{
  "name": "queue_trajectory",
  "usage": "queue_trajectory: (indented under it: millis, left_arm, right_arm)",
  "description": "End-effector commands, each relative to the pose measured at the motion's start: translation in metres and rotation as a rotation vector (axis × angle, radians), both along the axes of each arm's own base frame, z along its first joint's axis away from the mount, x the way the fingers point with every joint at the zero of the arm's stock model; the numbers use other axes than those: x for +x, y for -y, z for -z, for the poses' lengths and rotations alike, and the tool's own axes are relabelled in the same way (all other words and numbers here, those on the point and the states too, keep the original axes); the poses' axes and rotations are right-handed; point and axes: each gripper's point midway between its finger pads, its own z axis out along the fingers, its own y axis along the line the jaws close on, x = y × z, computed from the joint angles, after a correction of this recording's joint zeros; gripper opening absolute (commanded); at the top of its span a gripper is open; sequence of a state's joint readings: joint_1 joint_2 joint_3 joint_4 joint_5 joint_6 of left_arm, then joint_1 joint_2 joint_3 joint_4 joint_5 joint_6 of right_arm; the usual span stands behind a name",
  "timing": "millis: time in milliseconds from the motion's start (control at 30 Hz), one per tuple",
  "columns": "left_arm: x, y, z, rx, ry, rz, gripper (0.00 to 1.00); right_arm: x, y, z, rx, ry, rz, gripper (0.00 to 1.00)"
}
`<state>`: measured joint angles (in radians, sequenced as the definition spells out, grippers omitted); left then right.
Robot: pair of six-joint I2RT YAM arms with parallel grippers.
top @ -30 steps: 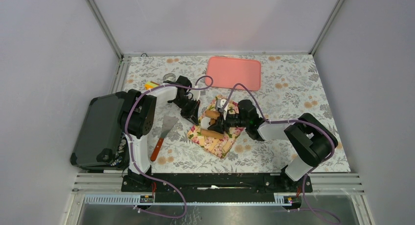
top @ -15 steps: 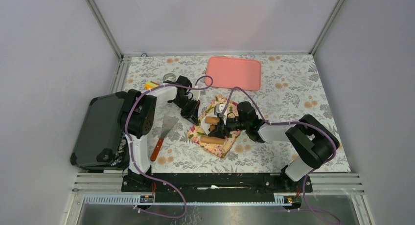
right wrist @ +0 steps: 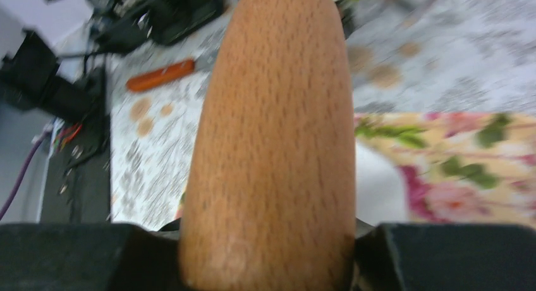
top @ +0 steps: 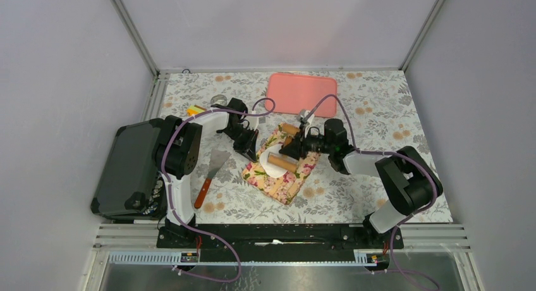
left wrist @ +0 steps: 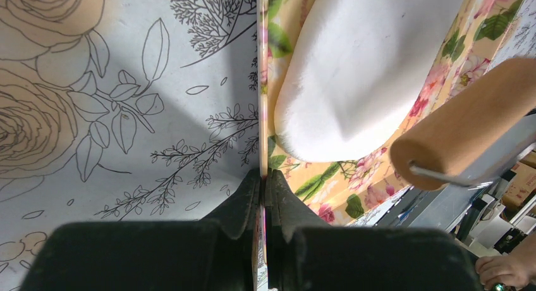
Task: Roll out the dumpling wrappers from the dough
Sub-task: Flatten out the dough on the work surface.
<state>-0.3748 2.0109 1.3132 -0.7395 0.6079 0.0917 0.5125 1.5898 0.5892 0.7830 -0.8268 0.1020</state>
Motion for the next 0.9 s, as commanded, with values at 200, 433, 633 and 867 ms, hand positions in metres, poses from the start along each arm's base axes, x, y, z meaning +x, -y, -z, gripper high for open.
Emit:
queue_trajectory:
  millis: [200,433,633,867]
  left_arm:
    - [-0.004,-0.024,0.032,0.128,0.009,0.016,0.00]
    - [-0.004,-0.024,0.032,0.125,0.009,0.017,0.00]
    - [-0.004,-0.024,0.032,0.126,0.009,0.015,0.00]
    - [-0.004,-0.024,0.032,0.128,0.008,0.014,0.00]
  right_arm:
    - [0.090,-0.006,-0.014,0.063,0.148,0.234,0.00]
    - [0.045,-0.005,0.041,-0.136,0.134,0.095,0.00]
    - [0.012,-0.005,0.057,-0.222,0.095,0.002,0.00]
    - [-0.013,-0.010,0.071,-0.276,0.083,-0.080,0.00]
